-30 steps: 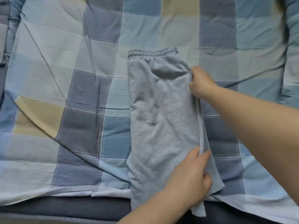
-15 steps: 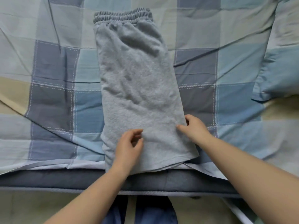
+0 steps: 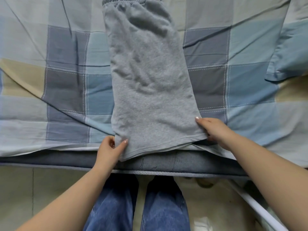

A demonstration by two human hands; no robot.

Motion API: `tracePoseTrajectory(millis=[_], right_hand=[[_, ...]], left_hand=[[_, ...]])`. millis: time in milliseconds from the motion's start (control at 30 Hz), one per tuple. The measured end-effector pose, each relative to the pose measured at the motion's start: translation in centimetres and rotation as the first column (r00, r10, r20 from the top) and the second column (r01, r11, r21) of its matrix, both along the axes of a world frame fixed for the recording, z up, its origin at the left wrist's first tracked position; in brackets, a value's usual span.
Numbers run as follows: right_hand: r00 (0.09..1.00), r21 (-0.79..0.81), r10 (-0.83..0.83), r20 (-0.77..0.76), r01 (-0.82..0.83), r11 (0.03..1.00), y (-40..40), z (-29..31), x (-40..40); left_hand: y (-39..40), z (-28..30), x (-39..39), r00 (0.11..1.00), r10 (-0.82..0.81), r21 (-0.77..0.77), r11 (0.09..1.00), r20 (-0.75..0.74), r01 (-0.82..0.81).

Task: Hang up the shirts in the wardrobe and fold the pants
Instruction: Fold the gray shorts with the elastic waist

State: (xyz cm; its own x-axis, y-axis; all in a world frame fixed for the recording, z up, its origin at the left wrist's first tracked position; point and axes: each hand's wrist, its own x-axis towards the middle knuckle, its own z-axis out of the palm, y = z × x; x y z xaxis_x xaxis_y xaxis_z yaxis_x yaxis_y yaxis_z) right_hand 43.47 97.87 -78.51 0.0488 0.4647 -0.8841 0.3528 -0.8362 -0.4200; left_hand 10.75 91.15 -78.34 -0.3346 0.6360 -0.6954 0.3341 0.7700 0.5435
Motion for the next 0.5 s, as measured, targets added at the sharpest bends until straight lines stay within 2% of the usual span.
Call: tracePoseTrajectory(millis=[67, 133, 200, 300, 400, 500], right_hand=[[0.982, -0.06, -0.161, -0.102, 0.155, 0.986, -0.8, 0.4, 0.4], [0.958, -0.097, -0.229, -0.173, 0.214, 0.972, -1.8, 0.6, 0.7], [0.93, -0.118, -0.288, -0.227, 0.267, 0.956, -2.8, 0.7, 0.7], [0.872, -0.1, -0.392, -0.294, 0.38, 0.92, -3.6, 0.8, 0.7], [0.879, -0.067, -0.42, -0.225, 0.416, 0.907, -4.1, 0.6, 1.0], [0.916, -0.065, -0.376, -0.141, 0.37, 0.927, -4.5, 0.3, 1.4]], left_hand=[[-0.5, 0.3, -0.1, 0.995, -0.067, 0.033, 0.997, 0.069, 0.065], [-1.0, 0.5, 0.0, 0.978, -0.095, 0.029, 0.995, 0.184, 0.091], [-1.2, 0.8, 0.4, 0.942, 0.012, -0.033, 0.999, 0.334, -0.001], [-1.1, 1.1, 0.4, 0.829, 0.255, -0.185, 0.965, 0.498, -0.186], [-2.0, 0.9, -0.3, 0.856, 0.289, -0.281, 0.943, 0.428, -0.178], [-3.3, 0.9, -0.8, 0.889, 0.284, -0.391, 0.911, 0.359, -0.133]])
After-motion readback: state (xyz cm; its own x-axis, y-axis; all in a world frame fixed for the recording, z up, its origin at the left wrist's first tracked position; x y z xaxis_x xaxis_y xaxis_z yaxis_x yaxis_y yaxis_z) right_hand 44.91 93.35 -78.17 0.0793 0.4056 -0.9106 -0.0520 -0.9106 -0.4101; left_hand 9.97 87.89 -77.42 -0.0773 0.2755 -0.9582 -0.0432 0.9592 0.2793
